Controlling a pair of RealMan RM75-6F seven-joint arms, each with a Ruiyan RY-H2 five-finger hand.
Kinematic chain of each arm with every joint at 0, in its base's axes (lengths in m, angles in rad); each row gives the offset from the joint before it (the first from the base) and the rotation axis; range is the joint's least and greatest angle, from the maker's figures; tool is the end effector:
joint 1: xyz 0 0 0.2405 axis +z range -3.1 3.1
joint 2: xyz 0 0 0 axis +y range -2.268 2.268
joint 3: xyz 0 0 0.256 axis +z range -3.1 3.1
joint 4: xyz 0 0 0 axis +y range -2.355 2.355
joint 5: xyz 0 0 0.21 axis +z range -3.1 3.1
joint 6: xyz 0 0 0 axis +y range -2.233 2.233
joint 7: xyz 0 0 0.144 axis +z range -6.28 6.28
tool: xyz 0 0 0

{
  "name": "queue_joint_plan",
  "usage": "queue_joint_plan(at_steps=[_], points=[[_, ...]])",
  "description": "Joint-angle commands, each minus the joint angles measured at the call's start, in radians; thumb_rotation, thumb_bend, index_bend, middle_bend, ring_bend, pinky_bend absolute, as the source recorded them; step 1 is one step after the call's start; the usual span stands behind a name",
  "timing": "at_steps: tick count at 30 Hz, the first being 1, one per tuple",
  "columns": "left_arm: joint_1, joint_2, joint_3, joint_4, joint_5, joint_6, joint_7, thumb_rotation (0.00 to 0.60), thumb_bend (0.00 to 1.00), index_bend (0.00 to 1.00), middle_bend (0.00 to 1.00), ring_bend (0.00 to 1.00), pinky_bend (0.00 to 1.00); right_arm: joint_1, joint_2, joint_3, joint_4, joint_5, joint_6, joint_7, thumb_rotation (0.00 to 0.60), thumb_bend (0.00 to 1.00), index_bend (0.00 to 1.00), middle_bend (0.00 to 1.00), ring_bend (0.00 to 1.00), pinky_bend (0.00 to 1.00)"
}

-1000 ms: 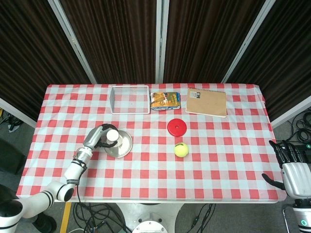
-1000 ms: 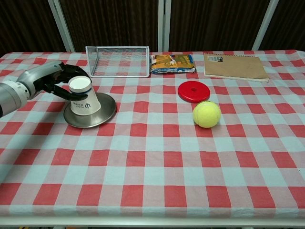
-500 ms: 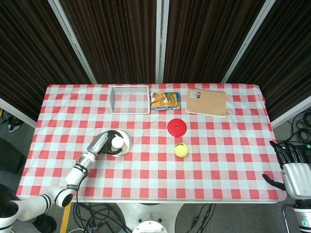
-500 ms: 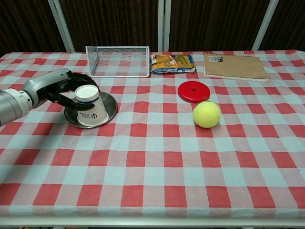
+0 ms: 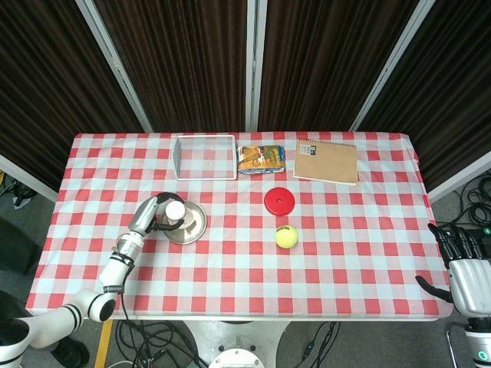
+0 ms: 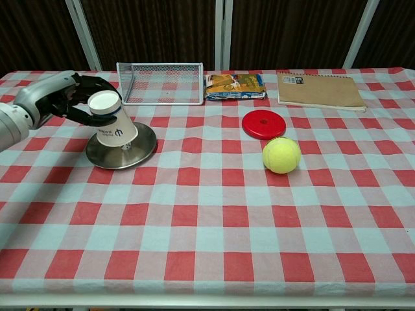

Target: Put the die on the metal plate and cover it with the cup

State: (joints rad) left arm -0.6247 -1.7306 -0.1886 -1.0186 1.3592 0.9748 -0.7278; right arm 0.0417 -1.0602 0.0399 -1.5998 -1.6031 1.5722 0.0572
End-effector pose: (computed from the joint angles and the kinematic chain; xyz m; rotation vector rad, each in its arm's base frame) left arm -0.2247 0.3573 -0.0337 -1.3735 -1.6585 -1.3937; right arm -0.3069 -0.1651 0.1827 1.4117 -0.8222 0.9666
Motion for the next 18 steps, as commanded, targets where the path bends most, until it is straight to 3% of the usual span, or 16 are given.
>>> queue_joint_plan(at_steps=[1, 9, 14, 18], points=[[0.017, 0.042, -0.026, -0.028, -0.016, 0.023, -0.026, 0.600, 0.31, 0.46, 0.34, 0.22, 0.18, -0.002, 0.001, 0.000, 0.001, -0.002, 0.003, 0.003, 0.600, 0.03, 0.02, 0.16, 0.00, 0.09], [-0.020, -0.004, -0.128, 0.159, -0.188, -0.096, 0.020, 0.600, 0.31, 0.45, 0.34, 0.22, 0.18, -0.002, -0.009, -0.003, 0.013, -0.003, 0.000, 0.015, 0.600, 0.03, 0.02, 0.16, 0.00, 0.09], [-0.049, -0.063, -0.124, 0.265, -0.211, -0.168, 0.050, 0.600, 0.30, 0.41, 0.30, 0.17, 0.17, -0.002, -0.014, -0.003, 0.019, -0.003, 0.000, 0.022, 0.600, 0.03, 0.02, 0.16, 0.00, 0.09], [-0.056, -0.089, -0.125, 0.301, -0.218, -0.190, 0.065, 0.600, 0.25, 0.29, 0.22, 0.10, 0.09, -0.004, -0.011, -0.003, 0.023, -0.007, 0.007, 0.027, 0.600, 0.03, 0.02, 0.16, 0.00, 0.09]])
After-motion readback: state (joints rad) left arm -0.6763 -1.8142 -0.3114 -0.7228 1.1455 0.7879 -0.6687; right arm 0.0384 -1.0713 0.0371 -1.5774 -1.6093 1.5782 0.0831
